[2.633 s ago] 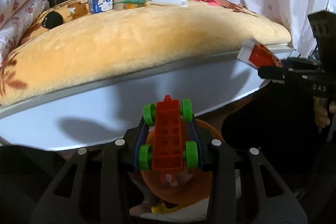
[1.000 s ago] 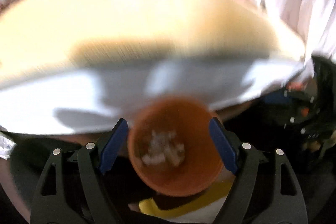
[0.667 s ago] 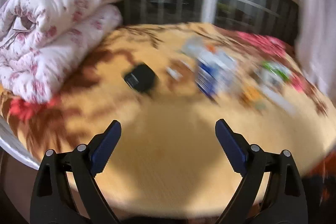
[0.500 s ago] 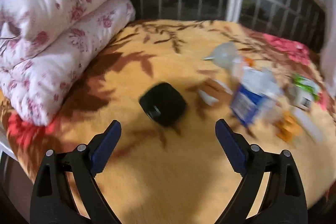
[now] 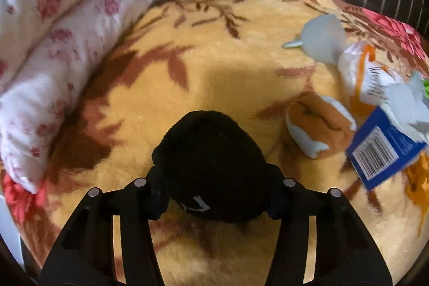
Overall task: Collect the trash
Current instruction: 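Grasp the black cap with left tool while right tool grasps the green snack bag, then carry cap and snack bag to the orange bucket and release both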
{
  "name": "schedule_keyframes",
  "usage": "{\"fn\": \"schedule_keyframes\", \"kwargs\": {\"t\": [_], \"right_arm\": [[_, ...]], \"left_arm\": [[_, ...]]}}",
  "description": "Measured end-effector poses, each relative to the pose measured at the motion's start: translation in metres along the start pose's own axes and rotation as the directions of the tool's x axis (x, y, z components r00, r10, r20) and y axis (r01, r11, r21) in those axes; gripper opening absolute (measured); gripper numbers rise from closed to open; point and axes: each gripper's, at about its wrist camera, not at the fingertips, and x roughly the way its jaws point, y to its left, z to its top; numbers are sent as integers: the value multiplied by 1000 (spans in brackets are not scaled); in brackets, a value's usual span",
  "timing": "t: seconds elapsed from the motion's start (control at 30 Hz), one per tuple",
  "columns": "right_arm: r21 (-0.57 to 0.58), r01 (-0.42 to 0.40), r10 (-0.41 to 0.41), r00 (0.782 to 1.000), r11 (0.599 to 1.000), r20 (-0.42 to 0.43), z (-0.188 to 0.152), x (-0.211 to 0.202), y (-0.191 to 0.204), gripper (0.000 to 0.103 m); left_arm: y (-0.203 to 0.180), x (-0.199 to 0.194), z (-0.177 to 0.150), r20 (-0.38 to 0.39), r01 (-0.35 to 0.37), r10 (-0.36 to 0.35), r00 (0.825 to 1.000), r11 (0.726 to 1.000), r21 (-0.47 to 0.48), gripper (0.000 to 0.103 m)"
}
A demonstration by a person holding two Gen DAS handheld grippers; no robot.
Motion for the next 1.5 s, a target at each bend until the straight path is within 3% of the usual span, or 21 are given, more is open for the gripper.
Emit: {"fn": "schedule_keyframes", "kwargs": {"t": [0.13,0.27,0.4,0.53,0.6,0.73,0.8,0.83,0.87,0.97,1.07,1.23,1.5], "right_arm": [[1,29,-29,998,1000,63,40,-21,-20,58],[-34,195,-189,974,980,123,101,-26,-61,60],[-67,348,-337,931,935,138,178,-6,-117,61],[-167,420,-412,907,892,83,234,38,-154,68],[-222,443,-444,895,869,47,248,61,-164,68],[-302,425,-457,889,853,-40,266,106,-184,68],[-306,438,-480,874,846,-78,269,125,-192,65],[-299,435,-483,869,849,-110,269,135,-197,56],[-289,421,-472,871,860,-135,269,142,-201,39],[-246,424,-465,874,872,-142,264,147,-200,30],[-220,461,-491,865,860,-107,255,133,-194,28],[-62,420,-419,907,905,24,231,61,-180,28],[-46,339,-330,934,940,140,146,-24,-103,29]], "left_arm": [[-4,-47,-17,102,69,-68,992,998,-6,51],[-29,-91,-49,150,171,-170,974,985,5,51],[-77,-103,-76,142,191,-199,970,980,62,51],[-110,-103,-92,125,213,-224,967,973,91,51],[-119,-102,-97,117,238,-247,962,967,87,51],[-128,-97,-96,117,203,-215,969,973,108,51],[-127,-93,-92,108,211,-221,969,972,100,51],[-126,-92,-91,103,211,-221,970,973,94,51],[-126,-91,-91,100,212,-220,970,973,89,51],[-128,-90,-89,100,202,-210,973,976,85,51],[-128,-90,-89,103,198,-206,973,977,85,51],[-127,-93,-90,94,203,-211,973,976,82,51],[-124,-129,-110,113,245,-258,960,963,115,51]]}}
